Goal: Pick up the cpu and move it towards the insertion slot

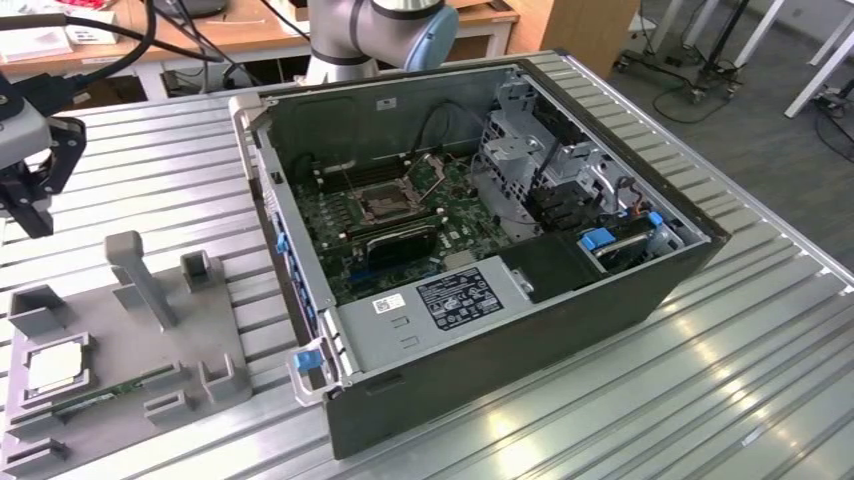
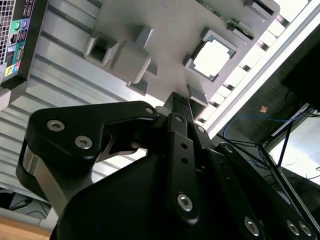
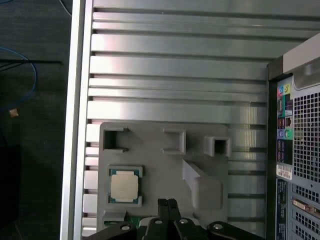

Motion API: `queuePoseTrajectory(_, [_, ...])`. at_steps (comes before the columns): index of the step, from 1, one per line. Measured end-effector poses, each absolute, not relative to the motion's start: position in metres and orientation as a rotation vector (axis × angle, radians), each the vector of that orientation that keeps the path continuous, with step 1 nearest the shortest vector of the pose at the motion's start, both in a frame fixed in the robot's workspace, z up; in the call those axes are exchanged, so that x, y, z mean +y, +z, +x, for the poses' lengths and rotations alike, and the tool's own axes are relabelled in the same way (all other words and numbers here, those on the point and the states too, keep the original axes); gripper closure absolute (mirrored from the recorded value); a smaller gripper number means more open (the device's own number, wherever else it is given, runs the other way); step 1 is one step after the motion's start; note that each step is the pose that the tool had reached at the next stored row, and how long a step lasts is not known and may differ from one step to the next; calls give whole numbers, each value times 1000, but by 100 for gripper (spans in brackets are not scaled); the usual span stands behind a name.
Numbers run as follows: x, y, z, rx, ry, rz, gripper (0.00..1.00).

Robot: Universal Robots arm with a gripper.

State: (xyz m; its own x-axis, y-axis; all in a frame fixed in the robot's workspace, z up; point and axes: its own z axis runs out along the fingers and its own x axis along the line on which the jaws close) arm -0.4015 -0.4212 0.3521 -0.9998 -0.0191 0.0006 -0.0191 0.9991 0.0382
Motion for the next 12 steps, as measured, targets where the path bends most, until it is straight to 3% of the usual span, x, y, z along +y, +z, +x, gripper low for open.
queuePoseTrajectory(12, [-433,352,-402,-3140,-60,30,89])
